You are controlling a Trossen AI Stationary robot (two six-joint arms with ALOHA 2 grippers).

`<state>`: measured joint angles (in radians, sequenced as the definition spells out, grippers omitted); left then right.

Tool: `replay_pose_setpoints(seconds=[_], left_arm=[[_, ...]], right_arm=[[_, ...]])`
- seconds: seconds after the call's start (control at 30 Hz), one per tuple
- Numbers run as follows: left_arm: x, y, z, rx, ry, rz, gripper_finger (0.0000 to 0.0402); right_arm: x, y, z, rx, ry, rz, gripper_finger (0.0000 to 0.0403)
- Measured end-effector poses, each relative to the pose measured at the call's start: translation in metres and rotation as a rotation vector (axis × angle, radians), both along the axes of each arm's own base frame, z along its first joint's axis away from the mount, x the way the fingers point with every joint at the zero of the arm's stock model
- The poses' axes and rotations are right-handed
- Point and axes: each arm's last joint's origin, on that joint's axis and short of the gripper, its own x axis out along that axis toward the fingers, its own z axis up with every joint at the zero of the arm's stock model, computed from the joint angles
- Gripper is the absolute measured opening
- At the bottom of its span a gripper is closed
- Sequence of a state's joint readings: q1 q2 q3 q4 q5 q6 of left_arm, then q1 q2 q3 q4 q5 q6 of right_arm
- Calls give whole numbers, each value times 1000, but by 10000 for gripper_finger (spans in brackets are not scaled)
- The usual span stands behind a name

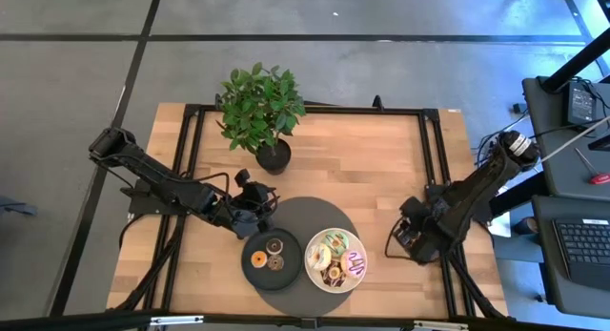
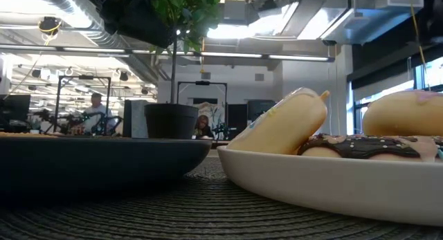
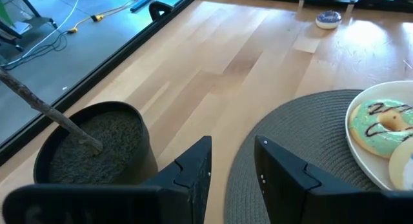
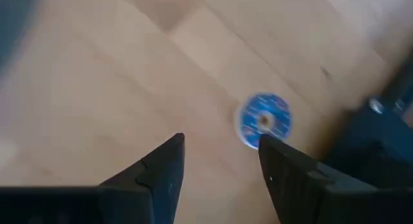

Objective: Pick & Place donuts
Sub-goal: Put the small blue sprinkled donut into the black plate

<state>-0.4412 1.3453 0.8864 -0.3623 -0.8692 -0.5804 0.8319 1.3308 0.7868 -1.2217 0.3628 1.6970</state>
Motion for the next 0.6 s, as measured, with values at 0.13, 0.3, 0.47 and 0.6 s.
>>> replay_pose_setpoints(seconds=[0.13, 0.3, 0.47, 0.6], left_arm=[[0, 0, 0, 0, 0, 0, 115], [0, 0, 0, 0, 0, 0, 114], [0, 0, 0, -3, 2, -4, 112], [0, -1, -1, -25, 12, -26, 115]], right_arm=[[3, -15, -9, 9, 77, -94, 188], [9, -32, -21, 42, 173, -106, 165], [19, -40, -24, 98, 180, -51, 148], [22, -48, -27, 143, 208, -58, 138]])
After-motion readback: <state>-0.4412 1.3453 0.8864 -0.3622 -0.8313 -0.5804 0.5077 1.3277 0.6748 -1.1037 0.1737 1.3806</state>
